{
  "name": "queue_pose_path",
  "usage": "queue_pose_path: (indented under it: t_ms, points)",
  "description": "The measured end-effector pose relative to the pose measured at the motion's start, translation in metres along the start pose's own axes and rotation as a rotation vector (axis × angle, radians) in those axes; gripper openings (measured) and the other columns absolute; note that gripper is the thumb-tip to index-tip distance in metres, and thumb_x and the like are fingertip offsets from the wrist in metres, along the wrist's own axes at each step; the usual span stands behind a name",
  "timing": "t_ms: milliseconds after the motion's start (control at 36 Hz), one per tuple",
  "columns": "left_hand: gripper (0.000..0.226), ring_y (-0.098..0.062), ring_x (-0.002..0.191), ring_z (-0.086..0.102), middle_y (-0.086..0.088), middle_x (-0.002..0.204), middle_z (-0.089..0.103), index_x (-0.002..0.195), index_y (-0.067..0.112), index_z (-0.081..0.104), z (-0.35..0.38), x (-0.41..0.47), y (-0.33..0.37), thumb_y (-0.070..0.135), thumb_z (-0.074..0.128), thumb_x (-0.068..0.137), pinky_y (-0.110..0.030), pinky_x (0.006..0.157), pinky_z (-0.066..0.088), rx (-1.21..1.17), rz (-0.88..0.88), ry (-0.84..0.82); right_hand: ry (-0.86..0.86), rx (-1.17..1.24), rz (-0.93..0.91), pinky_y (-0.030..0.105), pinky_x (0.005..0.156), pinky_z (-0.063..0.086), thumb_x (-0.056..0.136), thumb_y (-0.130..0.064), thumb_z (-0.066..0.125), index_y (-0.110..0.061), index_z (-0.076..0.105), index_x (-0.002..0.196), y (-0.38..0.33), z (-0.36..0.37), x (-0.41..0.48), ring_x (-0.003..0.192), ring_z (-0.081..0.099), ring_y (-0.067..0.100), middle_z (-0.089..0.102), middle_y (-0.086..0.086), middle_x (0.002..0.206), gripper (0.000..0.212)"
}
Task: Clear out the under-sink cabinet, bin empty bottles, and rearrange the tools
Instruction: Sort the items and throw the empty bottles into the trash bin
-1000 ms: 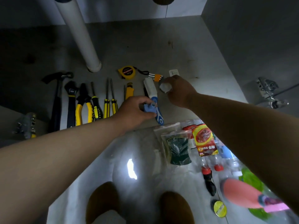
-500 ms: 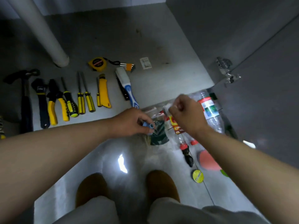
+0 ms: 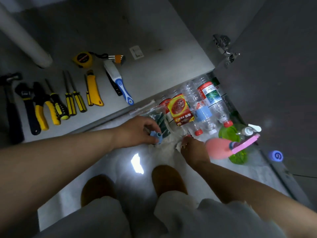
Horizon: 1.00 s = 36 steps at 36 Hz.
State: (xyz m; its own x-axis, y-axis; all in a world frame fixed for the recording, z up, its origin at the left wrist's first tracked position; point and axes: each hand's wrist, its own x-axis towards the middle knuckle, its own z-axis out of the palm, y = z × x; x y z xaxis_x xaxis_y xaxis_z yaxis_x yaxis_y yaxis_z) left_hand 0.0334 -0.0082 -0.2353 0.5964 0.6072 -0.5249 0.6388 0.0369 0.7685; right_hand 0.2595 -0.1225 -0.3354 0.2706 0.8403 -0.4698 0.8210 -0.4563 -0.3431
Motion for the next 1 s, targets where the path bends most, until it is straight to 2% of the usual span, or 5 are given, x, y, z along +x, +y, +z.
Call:
queue_pose_path:
  t_ms: [278, 444, 556, 833, 1000]
  points:
    - [0.033, -0.008, 0.091, 0.071, 0.005, 0.104, 0.074, 0.114, 0.018, 0.075, 0.014, 0.015, 0.007, 0.024, 0.084, 0.082, -0.02, 0.082, 0.056, 0.034, -0.062, -0.011, 0.063, 0.245, -0.006, 0.034, 0.084, 0.054, 0.089, -0.011, 0.058, -0.016, 0.067, 0.109, -0.005, -0.011, -0.007, 0.097, 0.068, 0.025, 0.073, 0.005, 0.103, 0.022]
    - [0.031, -0.012, 0.092, 0.071, -0.001, 0.103, 0.076, 0.11, 0.016, 0.076, 0.033, 0.024, 0.017, 0.022, 0.085, 0.081, -0.03, 0.087, 0.06, 0.018, -0.05, -0.009, -0.018, 0.697, -0.228, 0.056, 0.076, 0.055, 0.087, 0.003, 0.056, -0.013, 0.064, 0.108, -0.036, -0.052, -0.026, 0.075, 0.067, 0.037, 0.067, 0.019, 0.083, 0.027]
    - [0.023, -0.022, 0.095, 0.072, -0.007, 0.097, 0.077, 0.105, 0.013, 0.077, 0.038, 0.025, 0.025, 0.02, 0.082, 0.083, -0.045, 0.092, 0.058, 0.027, -0.045, -0.002, -0.013, 0.628, -0.327, 0.051, 0.074, 0.055, 0.085, 0.0, 0.068, -0.008, 0.069, 0.103, -0.046, -0.065, -0.032, 0.075, 0.068, 0.032, 0.069, 0.016, 0.082, 0.02]
    - [0.042, -0.013, 0.114, 0.064, -0.002, 0.127, 0.067, 0.131, 0.016, 0.065, 0.04, 0.019, 0.02, 0.017, 0.074, 0.09, -0.035, 0.104, 0.053, 0.033, -0.042, -0.038, 0.032, 0.433, -0.208, 0.044, 0.069, 0.054, 0.087, -0.017, 0.067, -0.013, 0.063, 0.09, -0.015, -0.049, -0.04, 0.072, 0.064, 0.018, 0.067, 0.003, 0.077, 0.006]
    - [0.02, 0.001, 0.085, 0.069, 0.006, 0.105, 0.072, 0.115, 0.023, 0.07, 0.038, 0.022, 0.009, 0.018, 0.068, 0.095, -0.008, 0.062, 0.049, -0.031, -0.045, -0.05, -0.004, 0.192, -0.023, 0.034, 0.062, 0.049, 0.088, -0.024, 0.067, -0.01, 0.063, 0.088, 0.026, -0.021, -0.042, 0.074, 0.061, 0.024, 0.066, 0.005, 0.08, 0.015]
